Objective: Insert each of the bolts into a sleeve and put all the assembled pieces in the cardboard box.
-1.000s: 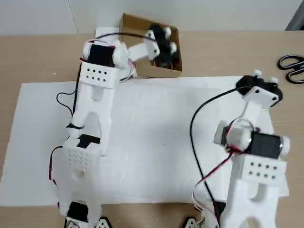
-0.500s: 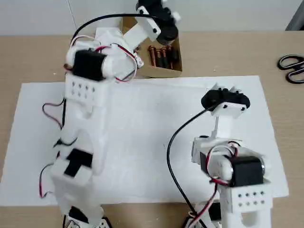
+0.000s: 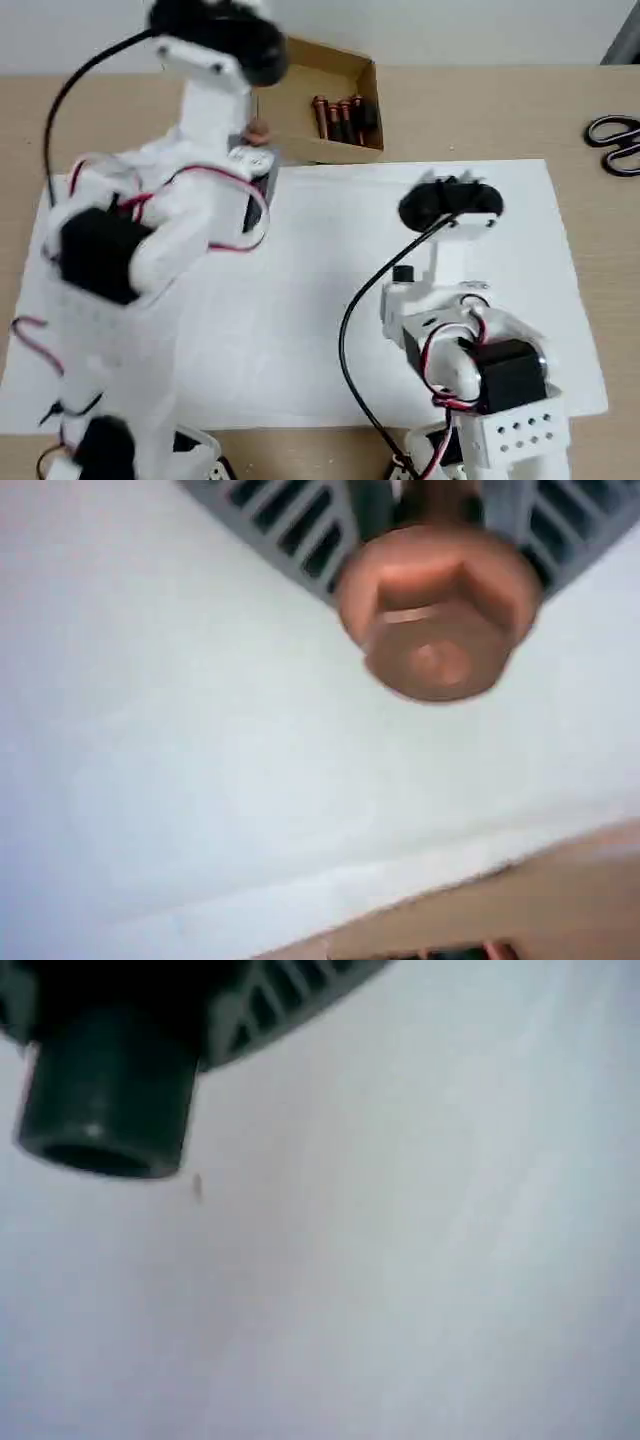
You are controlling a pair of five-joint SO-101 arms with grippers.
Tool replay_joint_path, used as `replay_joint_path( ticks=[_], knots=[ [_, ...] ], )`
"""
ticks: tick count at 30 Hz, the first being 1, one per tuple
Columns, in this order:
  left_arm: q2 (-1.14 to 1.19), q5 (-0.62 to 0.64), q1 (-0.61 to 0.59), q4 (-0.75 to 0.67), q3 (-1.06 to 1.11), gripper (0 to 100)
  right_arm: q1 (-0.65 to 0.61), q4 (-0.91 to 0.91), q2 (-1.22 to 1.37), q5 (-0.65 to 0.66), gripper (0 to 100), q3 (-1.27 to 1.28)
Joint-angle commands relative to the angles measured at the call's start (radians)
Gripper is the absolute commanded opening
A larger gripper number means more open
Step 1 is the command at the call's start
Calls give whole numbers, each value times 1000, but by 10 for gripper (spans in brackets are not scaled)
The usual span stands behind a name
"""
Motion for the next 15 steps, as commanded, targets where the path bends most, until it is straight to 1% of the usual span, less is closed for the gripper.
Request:
replay_joint_path(
  ticks=[1, 4, 9, 12, 15],
  knots=[
    [-130, 109, 3, -12, 151, 6, -71, -42, -15, -11, 2, 9],
    [-216, 160, -2, -84, 288, 6, -111, -79, -18, -11, 2, 55],
    [-385, 253, 3, -210, 538, 6, -119, -150, -114, -11, 2, 77],
    [-502, 267, 3, -302, 707, 6, -120, -225, -189, -5, 2, 153],
    [-623, 270, 3, -427, 858, 6, -122, -263, -252, 8, 2, 230]
  ],
)
